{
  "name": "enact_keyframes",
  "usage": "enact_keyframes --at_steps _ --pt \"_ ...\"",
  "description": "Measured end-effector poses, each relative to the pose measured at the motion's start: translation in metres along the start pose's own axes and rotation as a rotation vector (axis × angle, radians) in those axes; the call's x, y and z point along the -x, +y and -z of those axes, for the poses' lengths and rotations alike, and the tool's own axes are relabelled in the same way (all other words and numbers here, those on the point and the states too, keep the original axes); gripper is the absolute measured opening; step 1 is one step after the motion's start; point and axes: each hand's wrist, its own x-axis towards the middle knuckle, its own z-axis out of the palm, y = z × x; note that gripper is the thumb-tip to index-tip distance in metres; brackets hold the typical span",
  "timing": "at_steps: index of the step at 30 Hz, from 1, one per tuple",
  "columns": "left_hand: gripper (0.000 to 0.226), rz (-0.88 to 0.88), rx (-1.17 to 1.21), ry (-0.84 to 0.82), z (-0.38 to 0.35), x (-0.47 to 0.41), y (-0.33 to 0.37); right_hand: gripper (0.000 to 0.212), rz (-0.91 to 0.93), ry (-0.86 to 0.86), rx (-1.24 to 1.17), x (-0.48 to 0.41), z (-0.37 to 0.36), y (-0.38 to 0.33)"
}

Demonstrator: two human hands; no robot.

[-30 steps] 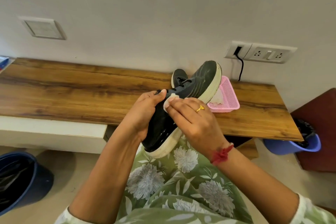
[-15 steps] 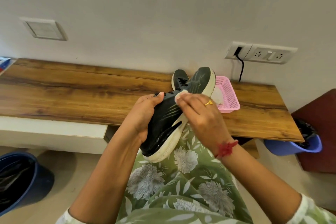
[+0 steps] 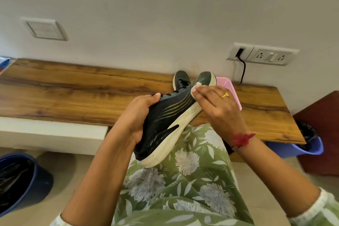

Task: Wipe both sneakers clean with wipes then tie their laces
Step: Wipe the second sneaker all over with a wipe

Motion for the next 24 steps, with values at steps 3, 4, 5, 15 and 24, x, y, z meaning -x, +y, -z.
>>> enact_keyframes --at_steps 3,4,5,15,24 --pt "0.034 0.001 0.007 -0.007 0.000 0.000 0.002 0.029 -0.062 0.027 -0.043 0.000 0.008 -0.001" --pt "0.034 0.004 0.014 -0.008 0.000 0.000 0.003 0.027 -0.039 0.043 -0.071 0.000 0.010 -0.007" --pt "0.035 0.009 0.021 -0.009 0.000 0.000 0.004 0.025 0.006 0.043 -0.089 0.002 0.012 -0.014" --pt "0.033 -0.015 0.003 -0.028 -0.001 0.001 0.004 0.029 -0.149 -0.040 0.049 -0.002 0.012 0.001" --pt "0.028 -0.052 0.009 -0.068 -0.002 0.004 0.004 0.026 -0.108 -0.103 0.053 -0.006 0.017 0.007"
